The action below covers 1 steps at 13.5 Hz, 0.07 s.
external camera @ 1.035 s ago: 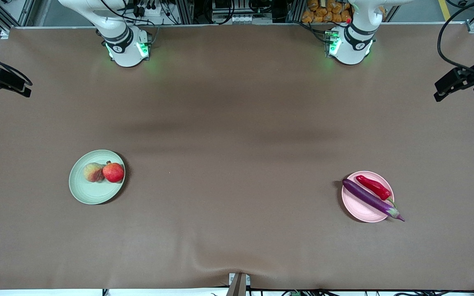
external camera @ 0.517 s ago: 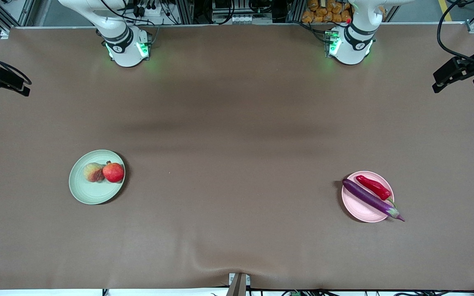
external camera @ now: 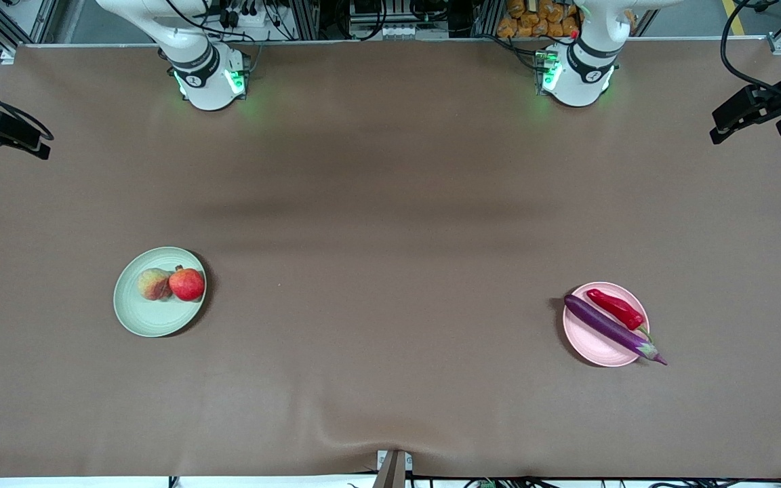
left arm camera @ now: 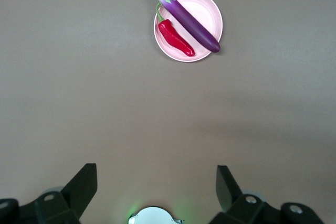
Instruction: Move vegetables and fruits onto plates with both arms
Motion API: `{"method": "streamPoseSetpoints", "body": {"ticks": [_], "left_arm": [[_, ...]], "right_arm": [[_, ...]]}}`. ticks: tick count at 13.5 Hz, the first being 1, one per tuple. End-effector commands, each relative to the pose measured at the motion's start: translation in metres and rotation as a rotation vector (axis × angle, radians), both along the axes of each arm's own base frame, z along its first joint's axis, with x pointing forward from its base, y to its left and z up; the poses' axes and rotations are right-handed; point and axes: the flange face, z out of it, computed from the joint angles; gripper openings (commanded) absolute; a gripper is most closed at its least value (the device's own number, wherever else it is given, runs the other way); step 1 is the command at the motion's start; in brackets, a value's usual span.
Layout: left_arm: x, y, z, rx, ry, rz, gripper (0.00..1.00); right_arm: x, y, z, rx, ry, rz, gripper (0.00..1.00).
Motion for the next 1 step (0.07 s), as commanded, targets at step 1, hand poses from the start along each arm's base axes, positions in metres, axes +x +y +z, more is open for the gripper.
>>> {"method": "streamPoseSetpoints", "body": {"ticks": [1], "left_arm": [[-0.008,0.0007,0.0091,-0.027,0.002,0.006,1.0]], "right_arm": [[-0.0068,0.0027,0.0089,-0.033,-0.018,0.017,1.0]]}}
